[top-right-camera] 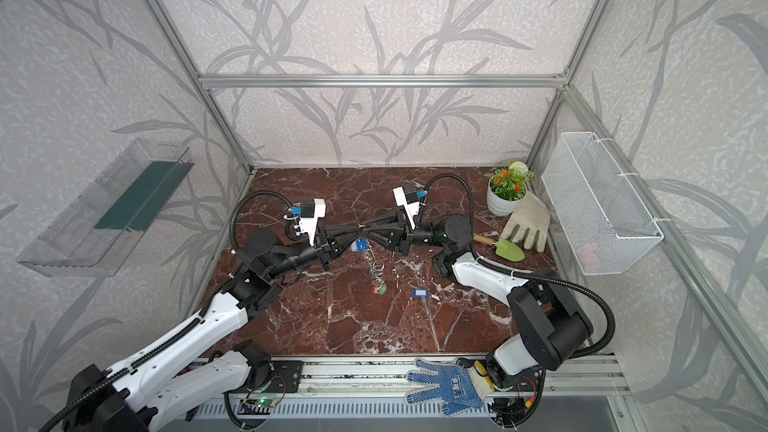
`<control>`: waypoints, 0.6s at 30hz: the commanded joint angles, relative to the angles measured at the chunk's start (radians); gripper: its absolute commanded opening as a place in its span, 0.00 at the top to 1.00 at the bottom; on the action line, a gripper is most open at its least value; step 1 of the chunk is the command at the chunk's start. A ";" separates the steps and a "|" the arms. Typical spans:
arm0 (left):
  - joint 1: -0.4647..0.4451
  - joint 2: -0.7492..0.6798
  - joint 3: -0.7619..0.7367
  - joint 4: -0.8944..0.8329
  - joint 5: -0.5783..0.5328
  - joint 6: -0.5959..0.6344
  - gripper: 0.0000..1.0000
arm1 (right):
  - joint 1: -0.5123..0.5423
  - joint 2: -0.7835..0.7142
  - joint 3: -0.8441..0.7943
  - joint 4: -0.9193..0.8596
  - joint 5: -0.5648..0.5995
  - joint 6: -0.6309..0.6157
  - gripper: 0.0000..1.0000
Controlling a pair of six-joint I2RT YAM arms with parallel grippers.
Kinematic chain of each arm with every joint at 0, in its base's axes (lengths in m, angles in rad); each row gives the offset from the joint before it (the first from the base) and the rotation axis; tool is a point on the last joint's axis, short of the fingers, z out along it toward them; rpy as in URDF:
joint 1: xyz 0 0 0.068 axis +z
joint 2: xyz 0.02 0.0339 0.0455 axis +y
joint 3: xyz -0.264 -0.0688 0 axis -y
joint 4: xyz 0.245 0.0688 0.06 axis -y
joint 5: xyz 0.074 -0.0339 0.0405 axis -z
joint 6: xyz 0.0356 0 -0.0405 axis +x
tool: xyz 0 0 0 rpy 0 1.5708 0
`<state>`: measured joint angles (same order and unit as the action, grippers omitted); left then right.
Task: Put the keys on the keyring
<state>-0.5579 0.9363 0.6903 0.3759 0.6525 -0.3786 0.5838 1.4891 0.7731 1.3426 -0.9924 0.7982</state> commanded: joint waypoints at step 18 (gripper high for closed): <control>-0.004 0.163 0.591 -0.957 0.086 0.567 1.00 | -0.047 -0.069 -0.033 0.016 -0.021 -0.068 0.72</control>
<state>-0.5621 1.0859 1.2118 -0.5247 0.7040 0.1097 0.5346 1.4055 0.7238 1.3132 -0.9897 0.7288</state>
